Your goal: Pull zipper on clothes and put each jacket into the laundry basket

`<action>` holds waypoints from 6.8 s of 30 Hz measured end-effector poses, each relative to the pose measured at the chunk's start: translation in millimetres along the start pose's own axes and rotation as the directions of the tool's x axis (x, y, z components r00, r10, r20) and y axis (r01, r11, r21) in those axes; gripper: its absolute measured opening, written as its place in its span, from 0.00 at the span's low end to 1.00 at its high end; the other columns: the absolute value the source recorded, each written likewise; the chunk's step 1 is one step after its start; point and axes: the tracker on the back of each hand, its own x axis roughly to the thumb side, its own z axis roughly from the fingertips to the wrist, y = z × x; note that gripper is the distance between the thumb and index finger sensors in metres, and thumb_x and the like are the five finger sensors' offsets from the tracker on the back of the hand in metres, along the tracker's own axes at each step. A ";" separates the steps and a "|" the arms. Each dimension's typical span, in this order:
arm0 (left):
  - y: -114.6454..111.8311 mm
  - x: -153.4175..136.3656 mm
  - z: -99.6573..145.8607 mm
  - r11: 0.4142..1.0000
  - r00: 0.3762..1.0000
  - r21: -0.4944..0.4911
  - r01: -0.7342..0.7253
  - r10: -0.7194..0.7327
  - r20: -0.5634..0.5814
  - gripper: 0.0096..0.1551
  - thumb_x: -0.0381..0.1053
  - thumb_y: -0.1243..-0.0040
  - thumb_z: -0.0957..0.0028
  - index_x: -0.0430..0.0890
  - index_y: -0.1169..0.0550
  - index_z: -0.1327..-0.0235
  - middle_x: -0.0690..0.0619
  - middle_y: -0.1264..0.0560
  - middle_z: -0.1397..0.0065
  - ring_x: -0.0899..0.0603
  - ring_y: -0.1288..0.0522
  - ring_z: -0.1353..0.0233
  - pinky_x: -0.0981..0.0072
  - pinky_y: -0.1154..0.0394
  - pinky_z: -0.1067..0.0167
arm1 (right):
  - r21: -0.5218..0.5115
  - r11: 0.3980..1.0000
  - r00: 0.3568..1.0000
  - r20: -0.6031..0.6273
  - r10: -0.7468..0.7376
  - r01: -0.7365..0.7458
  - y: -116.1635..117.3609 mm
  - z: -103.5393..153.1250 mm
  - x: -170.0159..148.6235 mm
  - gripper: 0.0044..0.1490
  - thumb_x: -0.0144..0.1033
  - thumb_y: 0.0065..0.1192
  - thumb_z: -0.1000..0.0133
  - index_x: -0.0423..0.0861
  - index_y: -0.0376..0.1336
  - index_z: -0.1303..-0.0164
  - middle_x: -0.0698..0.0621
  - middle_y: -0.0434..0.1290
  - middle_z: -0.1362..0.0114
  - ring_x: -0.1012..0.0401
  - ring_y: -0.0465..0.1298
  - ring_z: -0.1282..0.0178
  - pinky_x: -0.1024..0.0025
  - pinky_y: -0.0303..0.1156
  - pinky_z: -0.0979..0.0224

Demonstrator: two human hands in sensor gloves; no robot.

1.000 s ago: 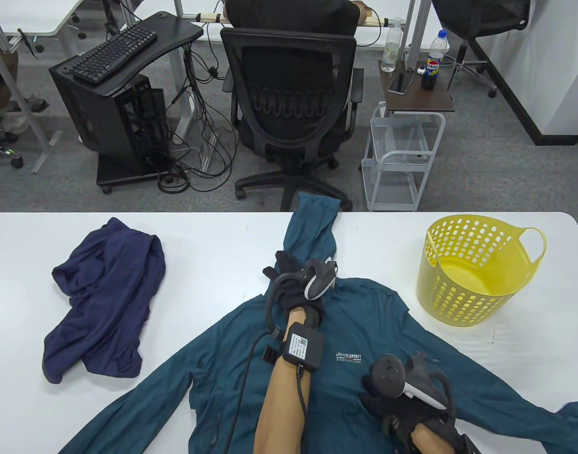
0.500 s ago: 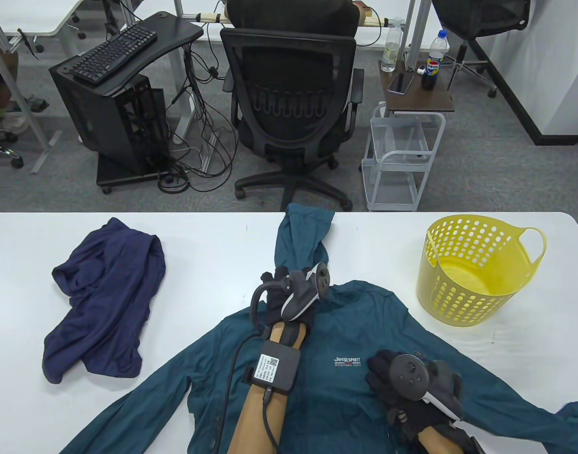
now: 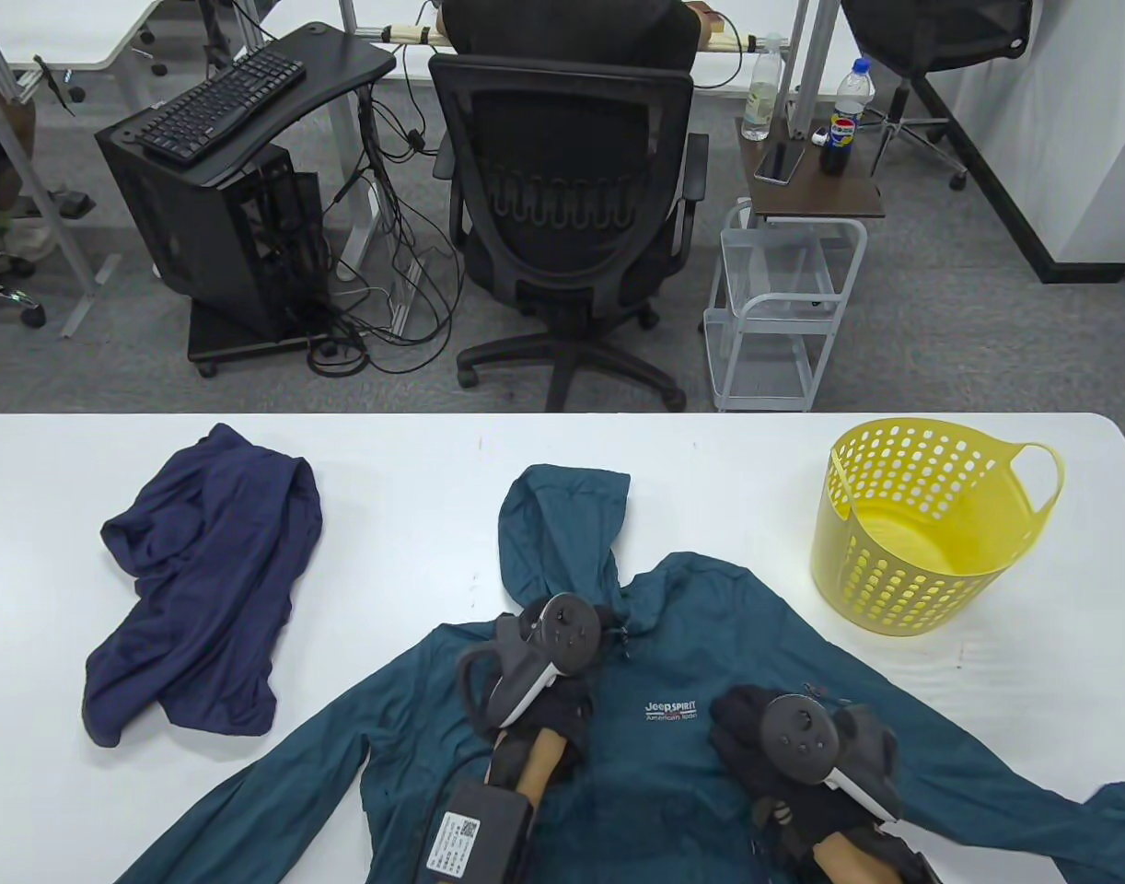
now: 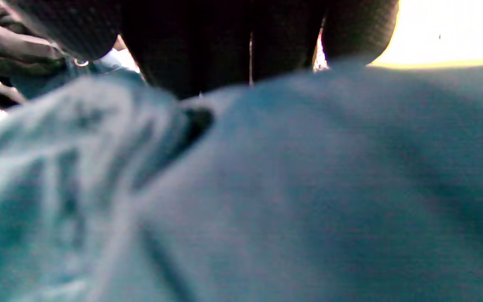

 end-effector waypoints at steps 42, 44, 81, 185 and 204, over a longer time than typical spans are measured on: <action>-27.4 -35.8 22.1 0.841 0.862 -0.200 -0.503 0.505 -0.042 0.21 0.68 0.39 0.62 0.71 0.16 0.55 0.68 0.16 0.39 0.43 0.29 0.23 0.35 0.36 0.31 | -0.023 0.991 0.991 0.020 -0.130 0.130 27.8 -21.6 61.0 0.26 0.54 0.65 0.46 0.56 0.74 0.41 0.54 0.83 0.38 0.50 0.81 0.37 0.45 0.69 0.30; -23.2 -43.9 18.4 0.808 0.826 -0.178 -0.561 0.559 -0.063 0.21 0.69 0.42 0.60 0.72 0.18 0.54 0.69 0.16 0.40 0.44 0.28 0.24 0.37 0.35 0.31 | 0.016 0.995 0.995 0.007 -0.099 0.099 32.9 -20.7 63.8 0.25 0.52 0.67 0.46 0.54 0.75 0.42 0.52 0.83 0.39 0.49 0.80 0.37 0.44 0.68 0.30; -35.7 7.9 13.5 0.891 0.889 0.088 0.446 -0.452 0.070 0.21 0.60 0.39 0.61 0.75 0.19 0.54 0.67 0.24 0.26 0.44 0.40 0.17 0.32 0.44 0.26 | 0.143 0.986 0.995 0.055 0.080 -0.087 46.5 -24.8 76.6 0.28 0.50 0.68 0.46 0.55 0.72 0.36 0.54 0.81 0.36 0.50 0.79 0.36 0.44 0.67 0.29; -65.8 -6.0 7.0 0.889 0.977 -0.409 0.207 -0.213 0.031 0.30 0.60 0.49 0.54 0.81 0.35 0.37 0.70 0.45 0.16 0.46 0.49 0.16 0.37 0.48 0.25 | 0.433 0.896 0.989 0.139 0.045 -0.102 46.8 3.5 87.0 0.27 0.49 0.60 0.42 0.53 0.71 0.34 0.56 0.64 0.16 0.39 0.61 0.20 0.34 0.66 0.31; -54.7 36.0 48.2 0.856 0.983 -0.487 0.172 -0.184 0.022 0.34 0.64 0.52 0.53 0.71 0.38 0.29 0.56 0.36 0.17 0.37 0.36 0.21 0.36 0.36 0.31 | 0.276 0.955 0.990 -0.121 -0.078 0.109 49.9 -24.6 30.6 0.28 0.52 0.56 0.42 0.58 0.68 0.33 0.64 0.62 0.15 0.51 0.55 0.16 0.41 0.54 0.24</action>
